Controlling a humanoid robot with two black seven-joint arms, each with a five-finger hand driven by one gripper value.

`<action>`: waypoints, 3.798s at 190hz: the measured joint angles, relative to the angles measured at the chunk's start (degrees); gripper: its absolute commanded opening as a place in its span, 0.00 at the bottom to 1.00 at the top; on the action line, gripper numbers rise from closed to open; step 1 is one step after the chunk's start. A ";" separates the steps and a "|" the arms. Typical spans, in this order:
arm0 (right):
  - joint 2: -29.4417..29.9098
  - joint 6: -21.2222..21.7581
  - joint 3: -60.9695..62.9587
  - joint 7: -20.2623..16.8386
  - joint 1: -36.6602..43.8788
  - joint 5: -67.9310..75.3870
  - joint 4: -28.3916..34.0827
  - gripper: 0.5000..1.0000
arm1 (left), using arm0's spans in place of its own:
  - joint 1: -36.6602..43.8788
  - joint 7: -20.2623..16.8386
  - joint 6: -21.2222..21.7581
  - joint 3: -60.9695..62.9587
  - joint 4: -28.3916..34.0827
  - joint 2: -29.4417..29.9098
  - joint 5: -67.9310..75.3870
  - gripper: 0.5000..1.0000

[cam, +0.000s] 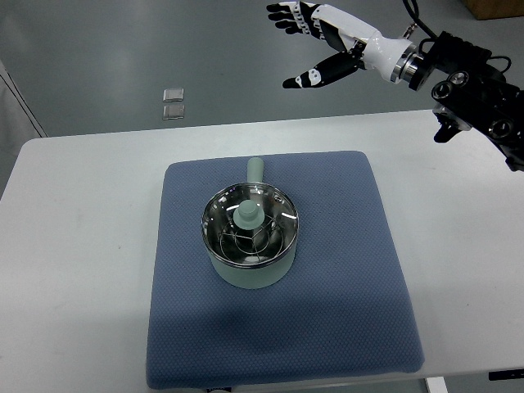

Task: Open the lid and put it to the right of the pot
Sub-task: 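Swing the right hand over the saucepan toward the lid knob, then lower the right hand and close fingers around the green lid knob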

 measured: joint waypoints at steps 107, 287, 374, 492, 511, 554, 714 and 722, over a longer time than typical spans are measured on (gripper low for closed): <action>0.95 10.06 -16.80 0.67 19.03 -27.89 15.50 0.85 | 0.01 -0.01 0.00 0.00 0.00 0.00 0.00 1.00; 4.93 2.18 -32.80 1.55 21.61 -40.93 20.31 0.81 | 0.03 0.00 0.00 0.00 0.00 0.00 0.00 1.00; 3.74 -2.00 -35.02 1.67 20.48 -41.66 18.77 0.66 | 0.01 0.00 0.00 0.00 0.00 0.00 0.00 1.00; 2.54 -3.92 -34.93 3.31 18.12 -41.42 18.71 0.53 | 0.02 0.00 0.00 0.00 0.00 0.00 0.00 1.00; 2.21 -4.26 -34.93 3.32 18.00 -41.44 18.68 0.53 | 0.02 0.00 0.00 0.00 0.00 0.00 0.00 1.00; 2.06 -4.33 -34.76 3.32 17.98 -40.97 18.68 0.53 | 0.02 0.00 0.00 0.00 0.00 0.00 0.00 1.00; 1.71 -5.22 -34.11 3.31 16.64 -40.46 19.30 0.48 | 0.02 0.00 0.00 0.00 0.00 0.00 0.00 1.00; 1.71 -5.35 -34.11 3.31 16.48 -40.46 19.29 0.45 | 0.02 0.00 0.00 0.00 0.00 0.00 0.00 1.00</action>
